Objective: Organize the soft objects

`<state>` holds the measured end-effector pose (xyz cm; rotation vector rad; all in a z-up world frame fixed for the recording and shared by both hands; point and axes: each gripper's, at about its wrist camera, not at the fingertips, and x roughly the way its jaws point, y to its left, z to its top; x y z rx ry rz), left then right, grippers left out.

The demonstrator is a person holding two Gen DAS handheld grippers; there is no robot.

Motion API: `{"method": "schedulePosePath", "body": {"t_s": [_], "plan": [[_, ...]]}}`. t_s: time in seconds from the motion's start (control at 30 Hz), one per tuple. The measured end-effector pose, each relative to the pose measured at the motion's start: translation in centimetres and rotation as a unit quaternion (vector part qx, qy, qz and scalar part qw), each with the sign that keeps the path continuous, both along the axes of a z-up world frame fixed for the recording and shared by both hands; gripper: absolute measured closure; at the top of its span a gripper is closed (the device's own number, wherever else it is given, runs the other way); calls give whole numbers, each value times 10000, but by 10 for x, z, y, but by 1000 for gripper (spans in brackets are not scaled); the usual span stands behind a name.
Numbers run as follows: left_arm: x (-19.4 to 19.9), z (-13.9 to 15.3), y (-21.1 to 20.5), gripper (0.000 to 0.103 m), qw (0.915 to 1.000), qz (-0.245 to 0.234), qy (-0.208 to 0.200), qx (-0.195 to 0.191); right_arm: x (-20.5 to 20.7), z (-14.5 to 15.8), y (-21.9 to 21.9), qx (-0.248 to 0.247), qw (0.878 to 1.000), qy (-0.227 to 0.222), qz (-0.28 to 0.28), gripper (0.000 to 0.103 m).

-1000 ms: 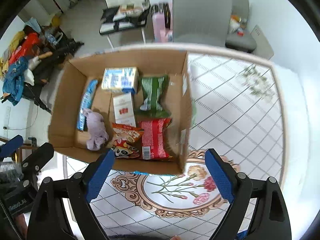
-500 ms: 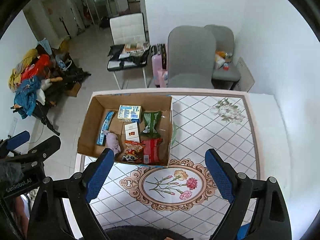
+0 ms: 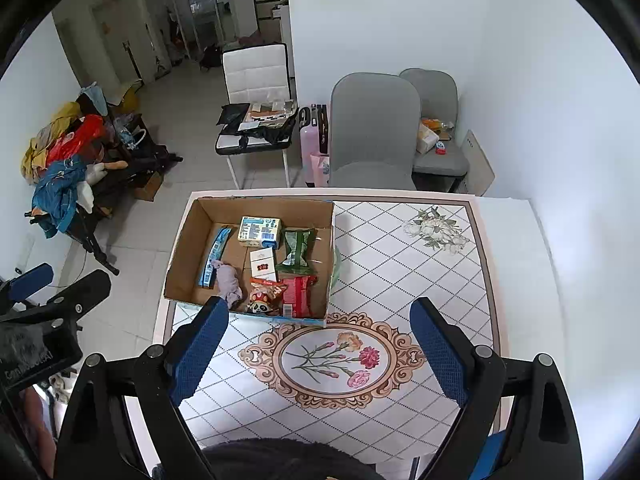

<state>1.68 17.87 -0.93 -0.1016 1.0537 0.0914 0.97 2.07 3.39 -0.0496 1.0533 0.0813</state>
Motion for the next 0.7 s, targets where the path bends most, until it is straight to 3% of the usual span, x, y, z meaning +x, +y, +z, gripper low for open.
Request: {"method": "schedulePosePath", "body": {"t_s": [0.7], "plan": [[-7, -3, -8, 3, 10000, 0, 3, -5, -8, 2, -8, -72, 9999, -58, -102, 9]]}}
